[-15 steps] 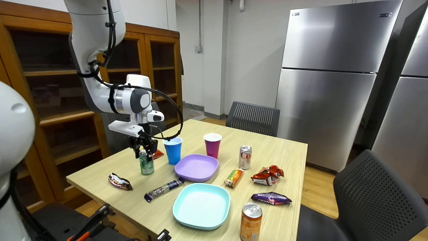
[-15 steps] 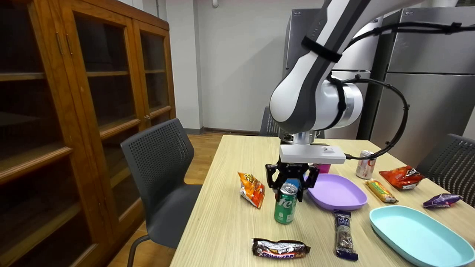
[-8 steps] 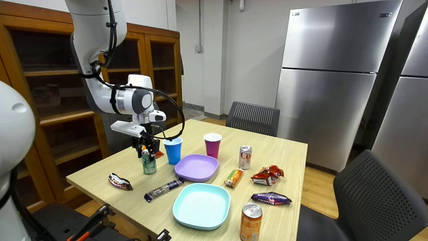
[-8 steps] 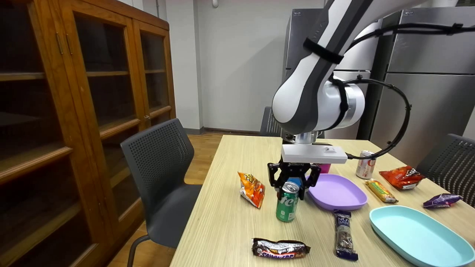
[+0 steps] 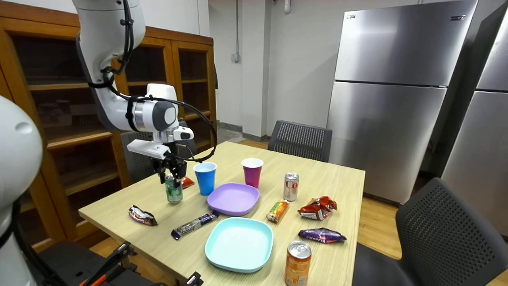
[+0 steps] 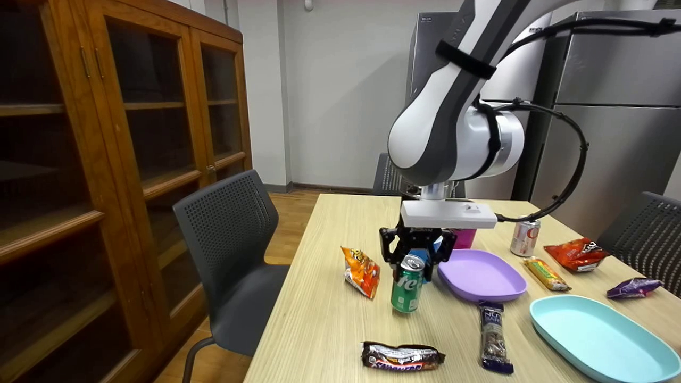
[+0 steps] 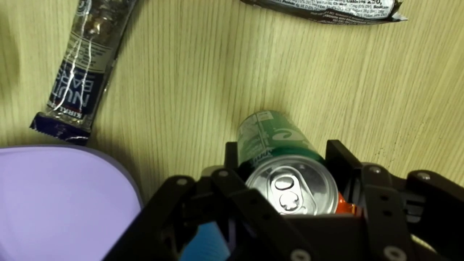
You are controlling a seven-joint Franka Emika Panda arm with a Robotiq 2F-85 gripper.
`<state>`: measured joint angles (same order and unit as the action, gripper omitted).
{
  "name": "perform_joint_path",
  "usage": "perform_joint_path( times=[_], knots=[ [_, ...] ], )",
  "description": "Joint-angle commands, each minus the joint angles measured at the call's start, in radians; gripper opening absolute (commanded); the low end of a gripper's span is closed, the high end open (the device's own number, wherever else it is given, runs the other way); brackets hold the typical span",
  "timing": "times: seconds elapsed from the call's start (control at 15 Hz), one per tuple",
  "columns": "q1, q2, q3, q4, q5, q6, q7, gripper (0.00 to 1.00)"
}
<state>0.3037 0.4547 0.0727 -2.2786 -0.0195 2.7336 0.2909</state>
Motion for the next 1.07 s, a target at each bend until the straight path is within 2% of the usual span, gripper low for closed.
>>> perform_joint_path(
  times=[0.0,0.67,1.0],
  knots=[
    [-0.013,-0.111,0.008,-0.067,0.001,-0.020,-0.015,0.37],
    [-0.102,-0.247,0.010,-0.171,0.097,-0.033,-0.001,0.37],
    [-0.139,-0.285,-0.031,-0.229,0.114,-0.035,0.039,0.37]
  ],
)
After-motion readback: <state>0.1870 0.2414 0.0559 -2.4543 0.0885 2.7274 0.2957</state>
